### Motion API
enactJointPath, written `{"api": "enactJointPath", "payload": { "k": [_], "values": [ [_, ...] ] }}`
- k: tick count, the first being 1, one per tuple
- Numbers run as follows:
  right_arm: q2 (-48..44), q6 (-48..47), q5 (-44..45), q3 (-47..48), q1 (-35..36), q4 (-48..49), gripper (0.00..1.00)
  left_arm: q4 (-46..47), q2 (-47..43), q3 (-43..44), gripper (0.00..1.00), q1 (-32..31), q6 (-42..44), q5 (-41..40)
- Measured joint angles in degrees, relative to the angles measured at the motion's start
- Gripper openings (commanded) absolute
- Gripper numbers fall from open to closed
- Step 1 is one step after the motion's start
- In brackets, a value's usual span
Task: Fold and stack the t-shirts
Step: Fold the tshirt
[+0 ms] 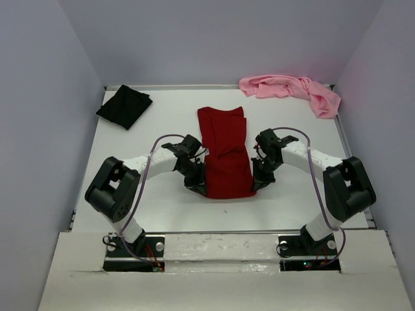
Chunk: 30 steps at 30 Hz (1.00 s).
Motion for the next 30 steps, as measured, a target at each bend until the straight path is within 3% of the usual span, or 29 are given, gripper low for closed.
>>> {"api": "enactJointPath", "payload": {
  "k": [14,26,30],
  "values": [
    [-5.90,0.68,-0.55,0.35,0.28,-1.99,0.00,-3.56,-1.51,1.14,0.12,-0.02,-0.63,-1.88],
    [-7.39,0.70,2.62,4.87,0.26,-3.69,0.00,-12.33,-2.56,16.02,0.12,0.04,-1.01,-8.57],
    [-7.58,0.68,4.00,7.15,0.26,-4.15,0.00,-13.55,-2.58,17.29,0.12,0.13,-1.01,-9.51]
  ]
}}
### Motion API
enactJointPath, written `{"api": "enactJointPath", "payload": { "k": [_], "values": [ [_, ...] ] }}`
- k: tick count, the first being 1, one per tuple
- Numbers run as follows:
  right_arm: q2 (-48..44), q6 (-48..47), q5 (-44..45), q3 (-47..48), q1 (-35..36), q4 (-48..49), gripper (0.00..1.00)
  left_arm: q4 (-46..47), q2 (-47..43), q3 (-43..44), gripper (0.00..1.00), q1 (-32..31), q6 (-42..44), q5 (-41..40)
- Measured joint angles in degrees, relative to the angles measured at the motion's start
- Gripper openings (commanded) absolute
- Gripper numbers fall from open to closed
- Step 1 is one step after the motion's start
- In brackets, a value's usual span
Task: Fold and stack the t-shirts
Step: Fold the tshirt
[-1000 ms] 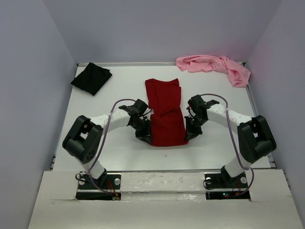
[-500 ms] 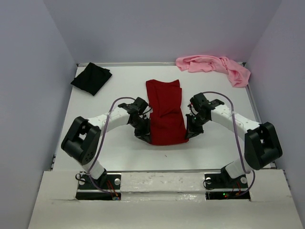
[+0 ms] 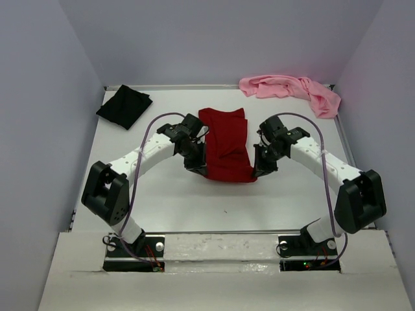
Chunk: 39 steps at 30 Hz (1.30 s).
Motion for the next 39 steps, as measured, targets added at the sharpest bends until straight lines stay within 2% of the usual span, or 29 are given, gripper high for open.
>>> {"api": "enactJointPath", "payload": {
  "k": [12,24,33,39],
  "values": [
    [4.90,-0.35,2.19,12.20,0.00,-1.14,0.00,-2.60,0.02,1.11,0.12,1.11,0.04,-1.38],
    [9.94,-0.79,3.15,18.84,-0.02,-1.73,0.00,-3.85,1.75,9.25,0.13,6.56,1.70,-2.36],
    [13.77,-1.14,3.72,23.50,-0.90,-1.90,0.00,-4.02,5.60,10.60,0.28,7.50,3.10,-2.01],
    [15.21,-1.14,4.17,25.11,-1.84,-1.84,0.00,-4.26,8.31,13.25,0.32,7.72,3.98,-1.55]
  ]
}}
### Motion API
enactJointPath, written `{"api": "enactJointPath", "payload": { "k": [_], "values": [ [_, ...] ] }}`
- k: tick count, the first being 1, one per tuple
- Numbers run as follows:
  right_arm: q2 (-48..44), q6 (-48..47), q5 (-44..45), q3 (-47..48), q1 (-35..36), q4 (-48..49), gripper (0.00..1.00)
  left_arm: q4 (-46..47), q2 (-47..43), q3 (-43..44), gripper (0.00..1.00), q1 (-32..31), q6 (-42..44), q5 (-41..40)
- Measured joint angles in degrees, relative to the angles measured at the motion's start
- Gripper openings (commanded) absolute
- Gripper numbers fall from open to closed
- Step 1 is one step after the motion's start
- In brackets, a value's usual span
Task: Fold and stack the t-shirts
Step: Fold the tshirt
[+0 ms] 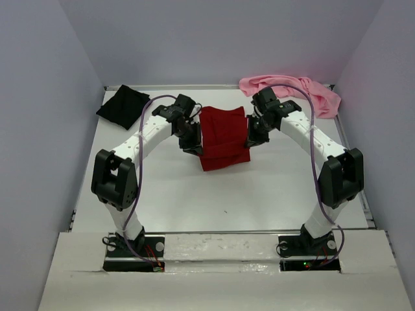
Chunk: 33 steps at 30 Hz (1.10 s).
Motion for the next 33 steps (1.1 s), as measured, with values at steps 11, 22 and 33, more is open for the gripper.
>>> {"api": "enactJointPath", "payload": {
  "k": [11,22,33],
  "values": [
    [4.37,0.79,-0.57,3.61,-1.40,0.15,0.00,1.27,3.96,4.81,0.31,4.17,0.28,3.52],
    [8.87,3.15,-2.71,11.39,-2.25,0.22,0.00,3.28,7.69,8.63,0.28,6.01,-1.44,6.49],
    [12.09,3.30,-3.39,13.31,-2.78,0.31,0.00,3.72,7.80,9.03,0.34,6.14,-1.66,7.15]
  ]
}}
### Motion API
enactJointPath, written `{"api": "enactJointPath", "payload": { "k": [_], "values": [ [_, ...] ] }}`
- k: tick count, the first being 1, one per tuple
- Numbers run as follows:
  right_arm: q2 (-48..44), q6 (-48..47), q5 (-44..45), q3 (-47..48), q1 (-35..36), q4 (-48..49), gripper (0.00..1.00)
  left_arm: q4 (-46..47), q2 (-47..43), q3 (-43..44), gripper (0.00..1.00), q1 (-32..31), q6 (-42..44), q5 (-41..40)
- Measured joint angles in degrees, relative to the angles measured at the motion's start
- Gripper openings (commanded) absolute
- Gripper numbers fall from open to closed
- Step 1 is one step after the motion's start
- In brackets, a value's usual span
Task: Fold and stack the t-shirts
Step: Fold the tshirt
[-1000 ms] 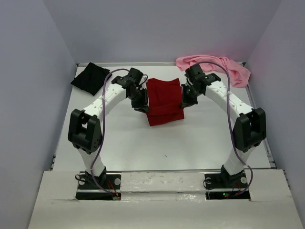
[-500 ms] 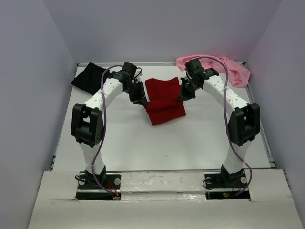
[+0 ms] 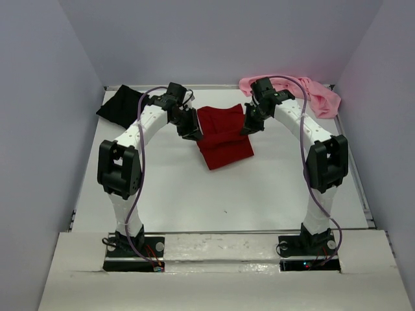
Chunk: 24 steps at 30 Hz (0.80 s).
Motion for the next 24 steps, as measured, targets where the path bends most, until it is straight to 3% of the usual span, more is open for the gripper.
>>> {"api": "enactJointPath", "payload": {
  "k": [2,4,6,19,24],
  "values": [
    [0.26,0.00,-0.11,0.15,0.00,0.09,0.00,-0.02,0.02,0.00,0.47,0.20,0.11,-0.11],
    [0.31,0.02,-0.24,0.15,0.00,0.09,0.00,-0.02,0.02,0.00,0.67,0.37,0.11,-0.37],
    [0.31,0.02,-0.42,0.15,0.00,0.15,0.00,0.31,0.02,-0.44,0.71,0.63,0.46,-0.85],
    [0.31,0.04,-0.92,0.15,-0.42,0.72,0.00,9.51,-0.15,-18.80,0.71,4.55,0.02,-1.27],
    [0.31,0.04,-1.01,0.11,-0.59,0.76,0.00,14.82,-2.12,-24.50,0.64,5.40,-1.05,-1.07]
  ]
}}
